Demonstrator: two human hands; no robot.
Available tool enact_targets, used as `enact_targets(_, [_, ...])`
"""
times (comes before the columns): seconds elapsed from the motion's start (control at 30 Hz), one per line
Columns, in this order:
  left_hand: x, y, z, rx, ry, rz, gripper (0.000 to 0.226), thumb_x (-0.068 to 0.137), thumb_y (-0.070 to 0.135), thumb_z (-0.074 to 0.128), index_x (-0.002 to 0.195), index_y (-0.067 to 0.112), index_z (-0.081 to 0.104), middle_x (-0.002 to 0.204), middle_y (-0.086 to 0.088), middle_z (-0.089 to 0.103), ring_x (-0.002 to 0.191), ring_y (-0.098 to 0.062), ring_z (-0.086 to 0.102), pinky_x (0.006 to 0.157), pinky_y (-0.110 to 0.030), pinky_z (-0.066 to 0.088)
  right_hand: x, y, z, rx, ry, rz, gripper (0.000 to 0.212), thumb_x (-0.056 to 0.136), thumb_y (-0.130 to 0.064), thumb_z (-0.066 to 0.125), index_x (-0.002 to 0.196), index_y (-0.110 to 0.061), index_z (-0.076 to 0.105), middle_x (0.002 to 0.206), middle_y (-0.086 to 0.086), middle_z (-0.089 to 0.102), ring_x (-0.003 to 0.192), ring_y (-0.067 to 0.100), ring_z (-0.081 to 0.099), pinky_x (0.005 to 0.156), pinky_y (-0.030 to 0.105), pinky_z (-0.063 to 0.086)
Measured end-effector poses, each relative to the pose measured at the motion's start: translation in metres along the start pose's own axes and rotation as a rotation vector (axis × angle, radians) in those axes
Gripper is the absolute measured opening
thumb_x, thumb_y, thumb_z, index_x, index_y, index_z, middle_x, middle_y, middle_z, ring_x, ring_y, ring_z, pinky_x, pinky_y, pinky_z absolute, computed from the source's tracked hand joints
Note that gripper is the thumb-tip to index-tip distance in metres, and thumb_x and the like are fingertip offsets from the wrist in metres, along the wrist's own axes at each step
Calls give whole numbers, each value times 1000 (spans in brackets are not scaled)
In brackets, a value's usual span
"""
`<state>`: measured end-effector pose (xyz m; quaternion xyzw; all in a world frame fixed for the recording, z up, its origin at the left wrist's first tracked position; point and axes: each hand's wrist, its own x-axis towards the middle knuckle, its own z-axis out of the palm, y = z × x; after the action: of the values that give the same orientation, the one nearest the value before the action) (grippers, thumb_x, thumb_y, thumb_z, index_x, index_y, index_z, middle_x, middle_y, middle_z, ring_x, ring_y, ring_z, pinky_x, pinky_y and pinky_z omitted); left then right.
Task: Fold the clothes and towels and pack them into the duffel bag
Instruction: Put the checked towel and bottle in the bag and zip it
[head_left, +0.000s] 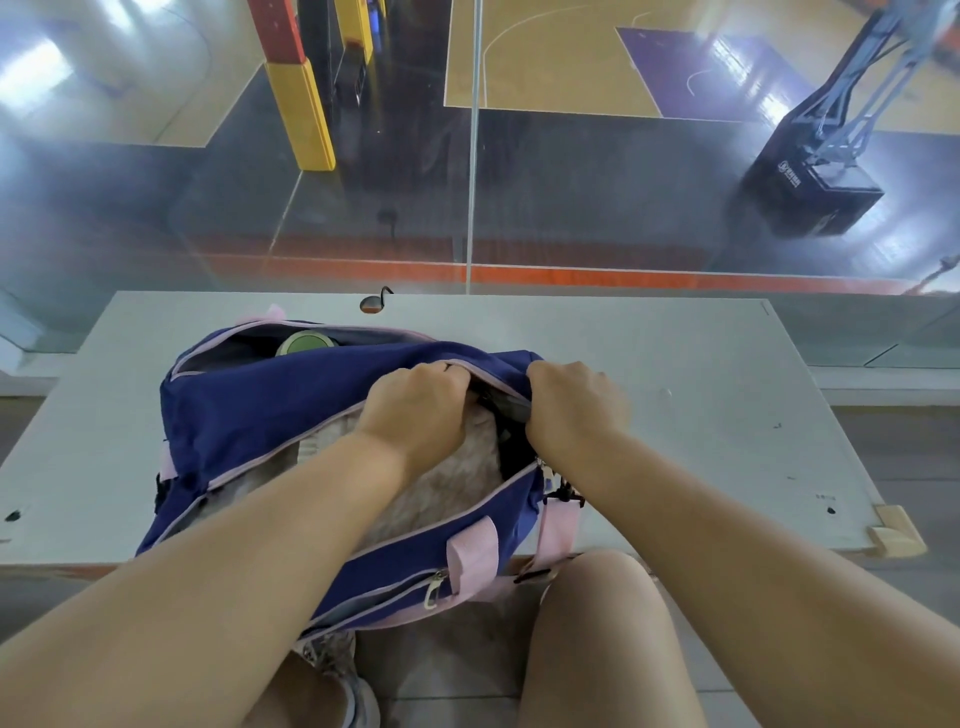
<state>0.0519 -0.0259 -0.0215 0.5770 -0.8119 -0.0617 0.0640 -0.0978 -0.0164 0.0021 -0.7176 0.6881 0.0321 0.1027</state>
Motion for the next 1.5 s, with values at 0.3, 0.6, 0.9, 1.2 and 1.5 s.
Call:
enact_targets(0.3, [-6, -48, -16, 322, -64, -97, 24, 94, 13, 41, 107, 7, 59, 102, -16, 69, 91, -33, 65, 66, -37, 47, -6, 14, 1, -40, -34, 69, 24, 83, -12, 51, 106, -19, 52, 91, 7, 59, 92, 29, 51, 72, 35, 36])
enact_targets(0.6, [-27, -58, -18, 222, 39, -21, 23, 90, 8, 43, 98, 6, 65, 92, -15, 72, 78, -34, 67, 63, -38, 55, 14, -60, -2, -66, 137, -351, 20, 89, -8, 50, 109, -13, 50, 105, 9, 61, 90, 31, 57, 66, 37, 36])
enact_targets(0.9, [-55, -112, -34, 164, -28, -309, 23, 89, 15, 44, 103, 7, 61, 100, -15, 67, 91, -36, 62, 67, -33, 39, 25, -51, 1, -167, 89, -279, 18, 91, -15, 50, 108, -16, 56, 98, 5, 62, 84, 27, 61, 62, 32, 41])
enact_targets(1.2, [-97, -146, -40, 113, -62, -489, 18, 89, 20, 46, 90, 9, 61, 81, -10, 60, 67, -27, 48, 61, -31, 39, 23, -63, 9, -179, 115, -232, 20, 90, -13, 54, 108, -18, 57, 97, 5, 63, 83, 26, 61, 64, 32, 42])
enact_targets(1.5, [-105, -126, -45, -47, 142, -307, 20, 82, 31, 53, 66, 19, 51, 62, 5, 54, 56, -17, 50, 47, -24, 32, 11, -35, 7, 241, 30, -358, 14, 83, -34, 60, 96, -29, 63, 84, -14, 55, 81, 13, 56, 69, 29, 44])
